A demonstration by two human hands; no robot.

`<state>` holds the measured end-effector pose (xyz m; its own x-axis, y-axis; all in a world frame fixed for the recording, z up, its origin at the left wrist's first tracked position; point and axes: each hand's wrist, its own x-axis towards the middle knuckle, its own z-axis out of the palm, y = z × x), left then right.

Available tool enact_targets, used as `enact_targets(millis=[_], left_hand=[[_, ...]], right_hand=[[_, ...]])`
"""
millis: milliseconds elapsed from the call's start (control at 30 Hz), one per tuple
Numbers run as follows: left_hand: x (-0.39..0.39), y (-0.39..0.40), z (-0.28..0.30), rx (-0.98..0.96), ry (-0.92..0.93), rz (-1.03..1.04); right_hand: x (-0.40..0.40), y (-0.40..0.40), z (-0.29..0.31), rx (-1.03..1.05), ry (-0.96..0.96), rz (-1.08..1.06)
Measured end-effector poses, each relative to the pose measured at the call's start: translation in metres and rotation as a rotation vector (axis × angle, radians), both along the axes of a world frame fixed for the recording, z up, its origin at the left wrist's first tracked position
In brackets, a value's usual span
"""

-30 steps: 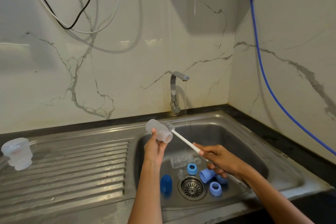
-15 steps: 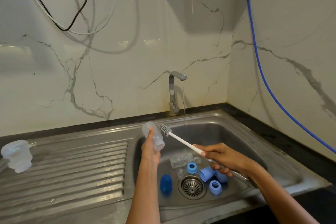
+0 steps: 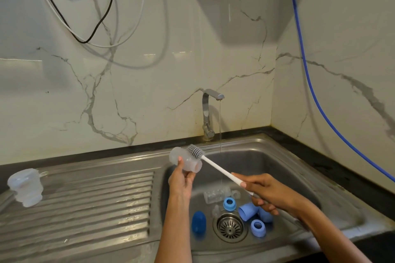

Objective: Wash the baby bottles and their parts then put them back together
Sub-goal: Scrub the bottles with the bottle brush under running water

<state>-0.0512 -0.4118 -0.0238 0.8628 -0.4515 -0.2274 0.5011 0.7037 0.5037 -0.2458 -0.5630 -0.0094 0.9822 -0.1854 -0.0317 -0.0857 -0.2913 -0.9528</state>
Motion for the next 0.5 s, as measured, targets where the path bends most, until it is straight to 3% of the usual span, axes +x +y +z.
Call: enact_targets(millis=[200, 500], left_hand=[[-0.015, -0.008, 0.005, 0.018, -0.081, -0.093], [-0.009, 0.0, 0.005, -0.175, 0.037, -0.086]], right_hand=[[0.024, 0.015, -0.001, -0.152, -0.113, -0.132], [0.004, -0.001, -0.003, -0.028, -0.038, -0.047]])
